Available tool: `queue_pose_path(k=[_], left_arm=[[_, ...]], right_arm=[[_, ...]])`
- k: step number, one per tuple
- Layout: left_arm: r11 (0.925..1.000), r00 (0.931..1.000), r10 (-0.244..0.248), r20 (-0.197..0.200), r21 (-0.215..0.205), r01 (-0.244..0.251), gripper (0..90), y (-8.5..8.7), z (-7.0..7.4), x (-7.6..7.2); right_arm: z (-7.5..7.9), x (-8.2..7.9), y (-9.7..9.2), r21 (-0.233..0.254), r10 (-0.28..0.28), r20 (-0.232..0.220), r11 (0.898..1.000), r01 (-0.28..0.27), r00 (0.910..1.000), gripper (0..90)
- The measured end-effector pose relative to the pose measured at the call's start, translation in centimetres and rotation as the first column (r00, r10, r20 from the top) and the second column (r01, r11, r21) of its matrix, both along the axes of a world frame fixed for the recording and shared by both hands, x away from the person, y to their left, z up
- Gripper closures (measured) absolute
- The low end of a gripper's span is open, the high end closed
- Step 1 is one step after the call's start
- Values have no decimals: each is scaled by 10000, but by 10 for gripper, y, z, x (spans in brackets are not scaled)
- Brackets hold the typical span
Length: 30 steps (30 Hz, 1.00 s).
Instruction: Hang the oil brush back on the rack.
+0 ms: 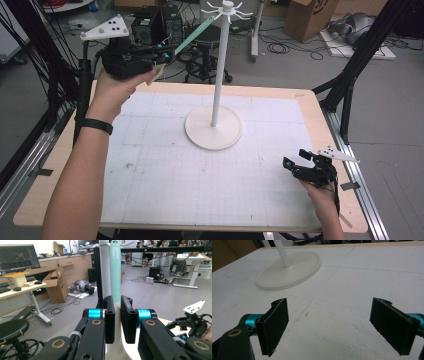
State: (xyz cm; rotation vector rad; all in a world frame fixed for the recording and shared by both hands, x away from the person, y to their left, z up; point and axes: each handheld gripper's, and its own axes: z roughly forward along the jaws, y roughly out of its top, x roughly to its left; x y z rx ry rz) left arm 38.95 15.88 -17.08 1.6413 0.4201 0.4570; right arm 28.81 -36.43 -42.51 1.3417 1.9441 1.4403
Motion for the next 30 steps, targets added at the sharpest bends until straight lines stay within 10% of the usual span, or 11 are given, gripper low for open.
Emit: queue_pose_path(k=[9, 18, 30], left_arm=[[9999, 9998, -87, -204, 116, 90, 808, -6, -3, 3], [9996, 9985, 104, -538, 278, -89, 450, 4, -14, 0], [9952, 9961, 726, -506, 691, -690, 267, 50, -79, -41]], right_arm=[[0, 0, -1, 16, 6, -22, 10000, -6, 10000, 146], [1, -1, -2, 14, -21, 11, 10000, 21, 10000, 146], [0, 0, 2, -96, 62, -37, 9999, -62, 10000, 146]])
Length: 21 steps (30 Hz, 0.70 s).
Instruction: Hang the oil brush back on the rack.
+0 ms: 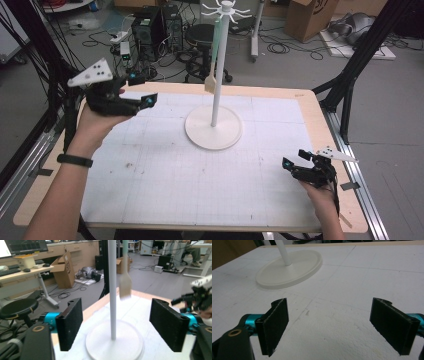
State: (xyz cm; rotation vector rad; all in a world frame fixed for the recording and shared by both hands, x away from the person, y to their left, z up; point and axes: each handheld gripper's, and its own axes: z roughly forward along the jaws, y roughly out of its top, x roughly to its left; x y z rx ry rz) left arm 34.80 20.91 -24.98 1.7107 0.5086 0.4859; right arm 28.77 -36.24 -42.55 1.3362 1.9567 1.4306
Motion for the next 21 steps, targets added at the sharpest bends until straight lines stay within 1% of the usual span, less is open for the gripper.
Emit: queue_pose_path(k=[1, 4, 5, 6, 7, 8, 9, 10, 13, 15, 16, 17, 18, 21], left_arm=[[9997, 9999, 121, 29, 189, -121, 266, 4, -7, -5], [9989, 9994, 342, 80, 328, -344, 256, 14, -29, -20], [9972, 9981, 563, 242, 479, -574, 259, 17, -37, -25], [9961, 9975, 639, 315, 586, -657, 256, 19, -42, -28], [9961, 9977, 630, 254, 598, -644, 257, 23, -51, -33], [9962, 9977, 654, 203, 561, -664, 258, 27, -58, -36], [9964, 9974, 704, 177, 466, -712, 257, 30, -65, -40], [9972, 9979, 633, 141, 398, -638, 256, 34, -71, -43], [9974, 9976, 688, -103, 200, -686, 255, 45, -92, -49], [9968, 9968, 743, -306, 319, -734, 254, 50, -106, -51], [9968, 9964, 740, -415, 323, -727, 249, 53, -112, -52], [9968, 9956, 761, -549, 288, -746, 245, 55, -117, -53], [9968, 9952, 775, -591, 246, -762, 244, 57, -122, -54], [9964, 9935, 845, -760, 80, -842, 240, 63, -136, -58]], right_arm=[[0, 0, 0, -23, 12, -18, 10000, -12, 10000, 146], [0, 0, 1, -9, 11, -38, 10000, -11, 10000, 146], [-1, 0, 1, -39, 9, -30, 10000, -9, 10000, 146], [-1, 0, 2, -54, 39, -66, 10000, -40, 10000, 146], [-1, 1, 2, -75, 42, -55, 10000, -42, 10000, 146], [-2, 1, 2, -81, 67, -119, 9999, -68, 9999, 146], [-2, 1, 2, -126, 77, -59, 9999, -77, 10000, 146], [-2, 1, 2, -143, 75, -77, 9999, -76, 9999, 146], [-2, 1, 2, -148, 49, -49, 9999, -50, 10000, 146], [-2, 0, 3, -131, 24, -133, 9999, -25, 9999, 146], [-2, 0, 3, -202, 62, -92, 9998, -64, 9999, 146], [-2, -1, 3, -182, 41, -147, 9998, -43, 9999, 146], [-2, 0, 3, -236, 85, -94, 9997, -87, 9999, 146], [-2, 0, 4, -274, 86, -137, 9996, -90, 9999, 146]])
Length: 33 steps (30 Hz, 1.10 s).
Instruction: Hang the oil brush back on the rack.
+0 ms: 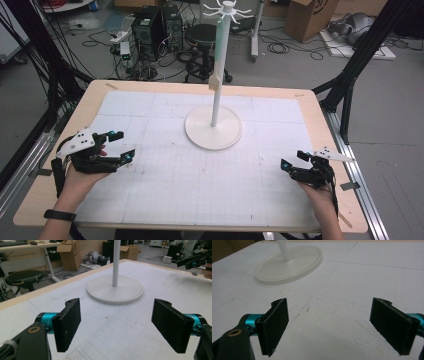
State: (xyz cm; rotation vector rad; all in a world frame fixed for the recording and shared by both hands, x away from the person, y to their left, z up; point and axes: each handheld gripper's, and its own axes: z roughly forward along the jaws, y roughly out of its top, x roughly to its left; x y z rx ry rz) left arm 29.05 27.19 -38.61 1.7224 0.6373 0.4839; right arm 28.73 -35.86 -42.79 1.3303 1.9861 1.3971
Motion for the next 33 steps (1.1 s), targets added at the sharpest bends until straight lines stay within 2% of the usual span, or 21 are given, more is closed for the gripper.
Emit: queue_pose_path(k=[3, 5, 10, 14, 17, 19, 21, 33], left_arm=[[9999, 9998, 78, -160, 142, -76, 224, 4, -10, -2], [9995, 9998, 146, -103, 269, -144, 217, 7, -14, -4], [9998, 9997, 173, -150, 112, -171, 208, 12, -22, -7], [9996, 9997, 192, -178, 226, -188, 204, 11, -24, -8], [9986, 9999, 118, -66, 507, -115, 212, 11, -26, -7], [9988, 9998, 143, -152, 476, -135, 210, 13, -26, -7], [9986, 9998, 198, -25, 485, -197, 206, 13, -26, -7], [9987, 9995, 329, 5, 392, -329, 197, 17, -25, -7]], right_arm=[[-1, 0, 0, -39, -7, -16, 10000, 7, 10000, 146], [-2, 0, 0, -103, -2, -1, 9999, 2, 10000, 146], [-1, 0, 2, -155, 19, -2, 9999, -19, 10000, 146], [-2, -1, 2, -186, 57, 12, 9998, -57, 10000, 146], [-2, 0, 2, -213, 66, 9, 9998, -66, 10000, 145], [-2, 0, 2, -212, 76, 22, 9997, -75, 10000, 146], [-2, 0, 2, -234, 76, 40, 9997, -75, 10000, 146], [-3, 0, 3, -351, 90, -19, 9993, -90, 10000, 145]])
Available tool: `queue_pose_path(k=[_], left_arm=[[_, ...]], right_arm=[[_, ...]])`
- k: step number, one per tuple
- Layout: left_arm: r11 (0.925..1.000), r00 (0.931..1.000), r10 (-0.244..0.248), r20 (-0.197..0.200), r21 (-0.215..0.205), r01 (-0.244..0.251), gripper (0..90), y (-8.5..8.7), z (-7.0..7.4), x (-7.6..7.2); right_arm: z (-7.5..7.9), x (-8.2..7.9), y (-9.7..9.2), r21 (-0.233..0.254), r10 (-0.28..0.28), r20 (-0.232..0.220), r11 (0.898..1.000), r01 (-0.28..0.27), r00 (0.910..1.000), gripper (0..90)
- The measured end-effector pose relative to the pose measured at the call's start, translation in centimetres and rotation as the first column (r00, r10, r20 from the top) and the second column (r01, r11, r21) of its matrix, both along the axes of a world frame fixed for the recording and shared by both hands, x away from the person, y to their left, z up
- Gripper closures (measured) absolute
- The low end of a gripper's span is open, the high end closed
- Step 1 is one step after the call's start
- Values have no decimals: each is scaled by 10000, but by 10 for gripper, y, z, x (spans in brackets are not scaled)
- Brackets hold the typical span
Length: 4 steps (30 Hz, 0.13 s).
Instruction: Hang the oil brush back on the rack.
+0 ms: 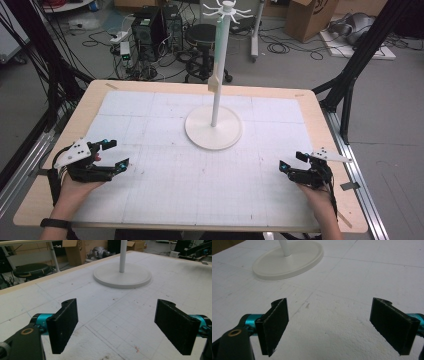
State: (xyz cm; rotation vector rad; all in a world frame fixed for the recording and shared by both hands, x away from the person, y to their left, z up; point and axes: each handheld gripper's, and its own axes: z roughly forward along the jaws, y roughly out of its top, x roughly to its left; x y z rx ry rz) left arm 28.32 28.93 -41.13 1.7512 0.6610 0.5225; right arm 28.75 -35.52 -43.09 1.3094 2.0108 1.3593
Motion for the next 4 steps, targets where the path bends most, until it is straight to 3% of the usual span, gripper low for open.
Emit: queue_pose_path(k=[4], left_arm=[[10000, 10000, 47, 32, -17, -47, 197, 1, 0, 1]], right_arm=[[0, 0, 0, 34, -12, 28, 10000, 12, 10000, 146]])
